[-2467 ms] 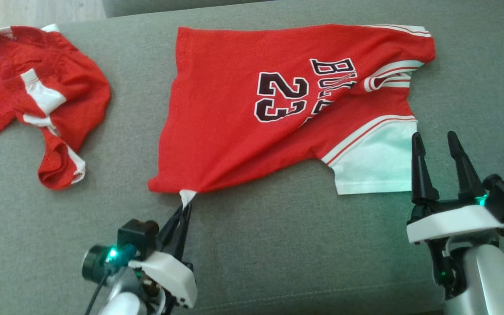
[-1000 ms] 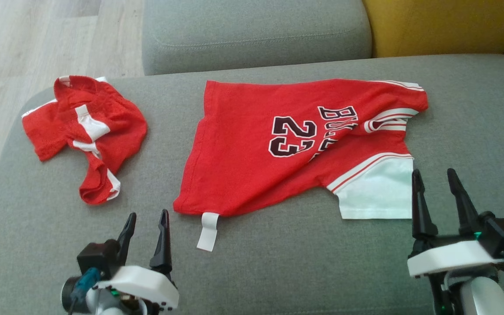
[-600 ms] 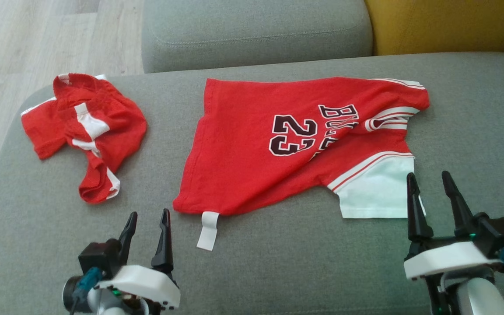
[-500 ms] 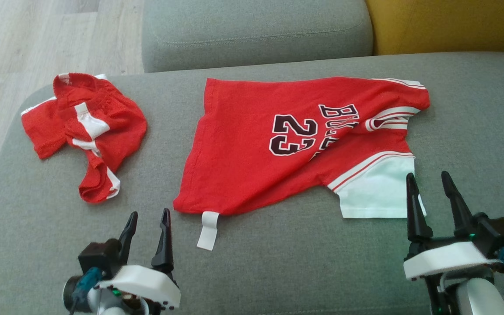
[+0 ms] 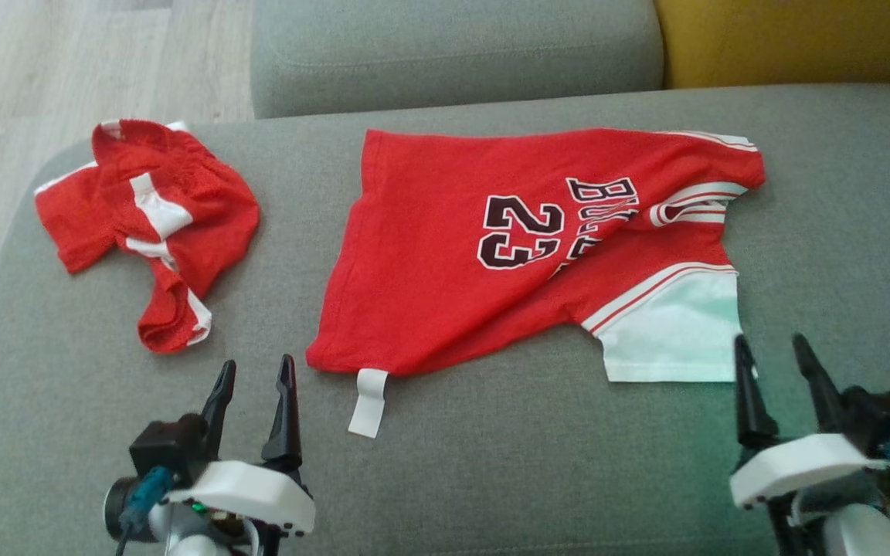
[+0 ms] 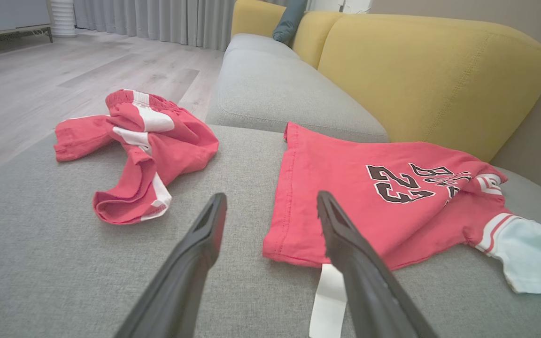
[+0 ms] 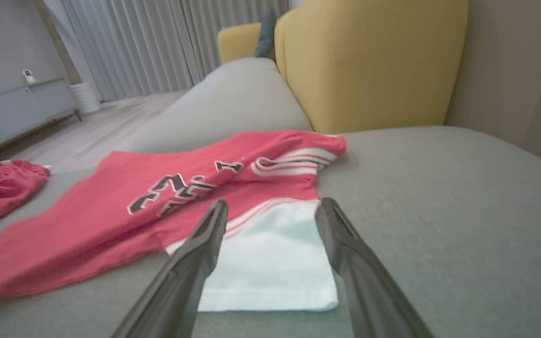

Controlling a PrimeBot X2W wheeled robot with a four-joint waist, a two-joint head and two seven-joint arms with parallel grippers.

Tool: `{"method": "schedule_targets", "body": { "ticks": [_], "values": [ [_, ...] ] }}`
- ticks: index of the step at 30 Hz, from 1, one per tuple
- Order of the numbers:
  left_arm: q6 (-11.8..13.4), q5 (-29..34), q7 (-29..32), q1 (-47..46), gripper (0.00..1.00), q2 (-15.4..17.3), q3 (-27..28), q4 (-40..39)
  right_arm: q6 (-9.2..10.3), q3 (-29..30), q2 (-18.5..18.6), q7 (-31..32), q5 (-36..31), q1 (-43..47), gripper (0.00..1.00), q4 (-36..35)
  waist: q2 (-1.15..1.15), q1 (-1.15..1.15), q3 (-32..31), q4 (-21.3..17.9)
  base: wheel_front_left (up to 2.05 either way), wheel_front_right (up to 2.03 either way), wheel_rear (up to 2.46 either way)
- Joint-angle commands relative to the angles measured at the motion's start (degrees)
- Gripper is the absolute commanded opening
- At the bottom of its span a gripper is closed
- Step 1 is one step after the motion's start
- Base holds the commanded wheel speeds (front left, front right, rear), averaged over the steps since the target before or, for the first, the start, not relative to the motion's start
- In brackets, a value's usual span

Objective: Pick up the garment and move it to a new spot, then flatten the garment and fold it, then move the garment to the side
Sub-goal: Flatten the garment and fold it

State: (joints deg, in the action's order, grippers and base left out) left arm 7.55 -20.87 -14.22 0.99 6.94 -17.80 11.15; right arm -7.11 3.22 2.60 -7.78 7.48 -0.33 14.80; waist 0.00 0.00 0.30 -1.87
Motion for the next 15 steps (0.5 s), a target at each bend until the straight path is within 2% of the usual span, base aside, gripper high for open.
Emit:
{"method": "schedule_targets", "body": {
  "ticks": [1,7,15],
  "values": [
    [-0.06,0.54,-0.77,-2.37,1.0,0.03,2.16,-2.07,-0.37,-0.28,0.28,0.44,-0.67,-1.76,1.0,-0.99,0.0,0.0,0.66,0.05,0.0,0.0,0.0],
    [-0.6,1.7,-0.77,-4.62,1.0,-0.62,1.67,-2.97,-0.37,5.4,0.28,3.94,-2.45,-6.2,1.0,5.01,0.0,0.0,5.3,0.15,0.0,0.0,0.0],
    [-1.45,2.97,-0.77,-7.34,1.0,-1.33,1.42,-3.25,-0.37,8.15,0.28,6.37,-3.15,-13.55,1.0,16.01,0.0,0.0,10.26,0.99,0.0,0.0,0.0]
  ]
}}
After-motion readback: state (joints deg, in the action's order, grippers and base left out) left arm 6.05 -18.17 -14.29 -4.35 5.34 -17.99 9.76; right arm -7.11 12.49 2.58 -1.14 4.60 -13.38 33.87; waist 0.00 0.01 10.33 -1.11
